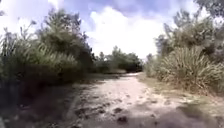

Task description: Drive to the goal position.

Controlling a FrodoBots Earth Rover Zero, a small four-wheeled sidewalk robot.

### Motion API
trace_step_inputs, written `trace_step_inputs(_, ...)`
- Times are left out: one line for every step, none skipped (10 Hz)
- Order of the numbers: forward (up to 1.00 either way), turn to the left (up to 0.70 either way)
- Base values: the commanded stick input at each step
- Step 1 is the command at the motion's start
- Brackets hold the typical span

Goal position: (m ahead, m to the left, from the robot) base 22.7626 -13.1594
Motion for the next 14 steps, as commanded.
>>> trace_step_inputs(1.00, 0.00)
trace_step_inputs(1.00, 0.00)
trace_step_inputs(1.00, 0.00)
trace_step_inputs(1.00, -0.40)
trace_step_inputs(1.00, -0.40)
trace_step_inputs(1.00, -0.40)
trace_step_inputs(1.00, -0.40)
trace_step_inputs(1.00, -0.40)
trace_step_inputs(1.00, -0.40)
trace_step_inputs(1.00, -0.40)
trace_step_inputs(1.00, -0.40)
trace_step_inputs(1.00, 0.00)
trace_step_inputs(1.00, 0.00)
trace_step_inputs(1.00, 0.00)
